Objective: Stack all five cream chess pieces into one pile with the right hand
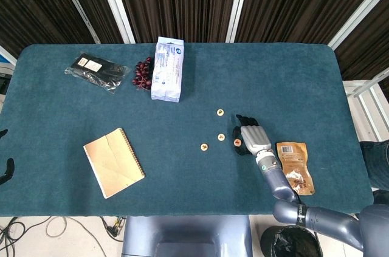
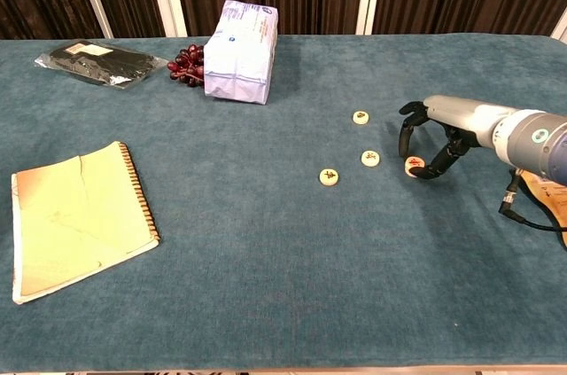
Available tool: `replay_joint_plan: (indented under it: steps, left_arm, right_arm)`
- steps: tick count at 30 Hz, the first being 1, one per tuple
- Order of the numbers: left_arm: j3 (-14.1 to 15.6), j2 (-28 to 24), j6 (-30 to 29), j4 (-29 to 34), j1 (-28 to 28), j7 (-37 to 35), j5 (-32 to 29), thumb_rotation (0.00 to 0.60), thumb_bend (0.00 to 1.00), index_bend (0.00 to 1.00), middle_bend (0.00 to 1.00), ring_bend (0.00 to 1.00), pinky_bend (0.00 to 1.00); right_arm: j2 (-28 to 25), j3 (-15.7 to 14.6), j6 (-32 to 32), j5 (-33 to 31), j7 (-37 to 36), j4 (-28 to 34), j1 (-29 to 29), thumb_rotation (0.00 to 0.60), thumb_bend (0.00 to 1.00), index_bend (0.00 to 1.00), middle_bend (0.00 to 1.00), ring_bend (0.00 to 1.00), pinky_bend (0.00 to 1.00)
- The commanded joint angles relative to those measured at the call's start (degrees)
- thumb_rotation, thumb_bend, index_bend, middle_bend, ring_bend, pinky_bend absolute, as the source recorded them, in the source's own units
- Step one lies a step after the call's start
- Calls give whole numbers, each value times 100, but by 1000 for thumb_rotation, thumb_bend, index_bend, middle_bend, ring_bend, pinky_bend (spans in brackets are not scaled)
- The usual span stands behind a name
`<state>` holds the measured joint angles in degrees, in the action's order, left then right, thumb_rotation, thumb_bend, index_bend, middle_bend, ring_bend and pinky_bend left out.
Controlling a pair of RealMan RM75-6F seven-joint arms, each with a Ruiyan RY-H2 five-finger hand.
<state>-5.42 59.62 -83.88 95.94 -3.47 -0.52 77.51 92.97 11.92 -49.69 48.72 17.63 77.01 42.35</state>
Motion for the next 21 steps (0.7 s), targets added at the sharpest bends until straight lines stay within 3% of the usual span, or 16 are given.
replay_joint_plan:
  steps: [1,8,21]
  left_arm:
    - [-3,-2,0,2,0,-10,0,600,485,150,0,0,0]
    - [-3,-9,1,11,1,-27,0,600,484,150,0,0,0]
    - [-18,-24,1,14,0,-86,-7,600,484,150,0,0,0]
  right_arm:
    - [10,39,-3,-9,35,22,48,600,411,459,0,0,0]
    - [123,139,-14,-160,282,53,250,600,410,459,0,0,0]
    - [463,313,72,-1049,1113,-204,853,600,410,457,0,0,0]
